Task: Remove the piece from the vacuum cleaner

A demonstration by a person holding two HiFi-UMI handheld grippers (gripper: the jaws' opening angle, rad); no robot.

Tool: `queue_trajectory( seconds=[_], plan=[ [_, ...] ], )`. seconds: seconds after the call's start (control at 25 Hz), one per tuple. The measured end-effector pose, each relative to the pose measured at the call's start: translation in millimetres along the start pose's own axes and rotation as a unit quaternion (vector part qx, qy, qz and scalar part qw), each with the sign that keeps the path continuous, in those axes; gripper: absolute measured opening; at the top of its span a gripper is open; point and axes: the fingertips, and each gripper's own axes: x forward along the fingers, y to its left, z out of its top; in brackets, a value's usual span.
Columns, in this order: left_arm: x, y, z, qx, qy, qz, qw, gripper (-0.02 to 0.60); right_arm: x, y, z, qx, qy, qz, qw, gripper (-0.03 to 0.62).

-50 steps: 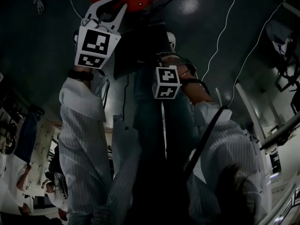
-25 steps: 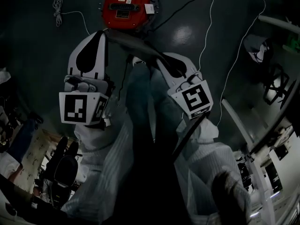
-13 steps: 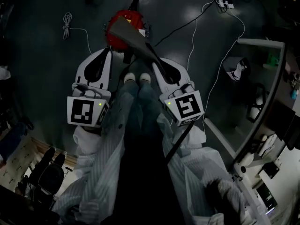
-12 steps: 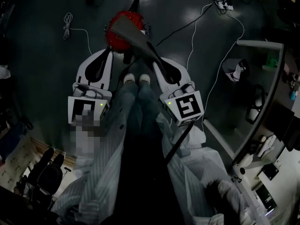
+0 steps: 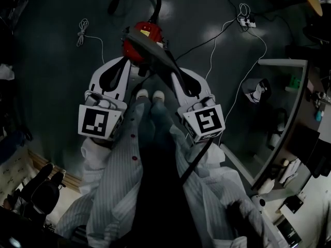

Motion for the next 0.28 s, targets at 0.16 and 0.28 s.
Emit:
queue_trajectory(
  seconds=[0.16,0.28],
  plan=[
    [-5,-9,-7,-0.001,-0.002,0.002,1.0,0.003,-4,8,-8,-0.008,0.001,0.015,1.0,0.029],
    [-11,-15,-13,0.001,-0.001,0.006,1.0,0.003,-8,18,-15,-0.019,-0.009,0.037,0.999,0.029]
  ],
)
